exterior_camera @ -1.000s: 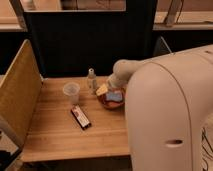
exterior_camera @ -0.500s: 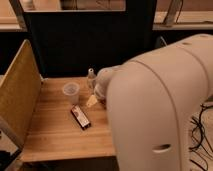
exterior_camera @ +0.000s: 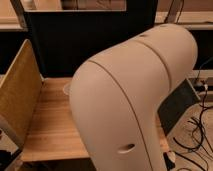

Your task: Place the eraser in the ceramic cup

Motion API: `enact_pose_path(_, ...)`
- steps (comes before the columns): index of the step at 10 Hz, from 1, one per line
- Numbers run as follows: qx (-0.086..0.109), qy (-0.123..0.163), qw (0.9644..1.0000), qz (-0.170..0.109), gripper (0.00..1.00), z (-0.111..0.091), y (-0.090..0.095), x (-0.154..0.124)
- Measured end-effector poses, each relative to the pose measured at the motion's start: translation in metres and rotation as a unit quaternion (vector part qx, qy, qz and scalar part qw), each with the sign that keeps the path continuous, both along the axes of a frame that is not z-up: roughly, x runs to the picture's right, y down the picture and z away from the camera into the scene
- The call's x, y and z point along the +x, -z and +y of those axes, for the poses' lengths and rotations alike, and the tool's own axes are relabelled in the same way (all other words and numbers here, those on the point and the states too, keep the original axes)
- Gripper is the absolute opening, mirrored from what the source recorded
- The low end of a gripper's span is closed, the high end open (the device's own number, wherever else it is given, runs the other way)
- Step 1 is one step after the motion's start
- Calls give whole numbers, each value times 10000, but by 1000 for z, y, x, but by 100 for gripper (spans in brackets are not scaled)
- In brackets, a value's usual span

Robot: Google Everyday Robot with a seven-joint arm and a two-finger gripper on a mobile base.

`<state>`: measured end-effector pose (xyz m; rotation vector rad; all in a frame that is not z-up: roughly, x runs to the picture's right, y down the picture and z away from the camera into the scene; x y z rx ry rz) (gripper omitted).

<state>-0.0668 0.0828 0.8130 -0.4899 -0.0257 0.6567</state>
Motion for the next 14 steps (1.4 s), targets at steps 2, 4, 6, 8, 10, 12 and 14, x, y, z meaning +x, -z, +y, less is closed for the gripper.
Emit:
enact_pose_path(2, -130, -8, 9999, 34, 80, 10, -4, 3)
enact_pose_path(4, -331, -26, 9994, 6, 80, 24, -7, -18)
enact_pose_path(6, -450, -288, 9986, 28, 80, 31, -5, -34)
enact_pose_path(8, -406, -744, 9963, 138, 80, 27, -3, -45)
enact_pose_path(10, -314, -1081, 9933, 260, 80, 22, -4, -47)
enact_pose_path(12, -290, -1158, 9924, 286, 80, 20, -4, -47)
enact_pose_path(14, -286, -1010, 9942, 239, 80, 23, -3, -48)
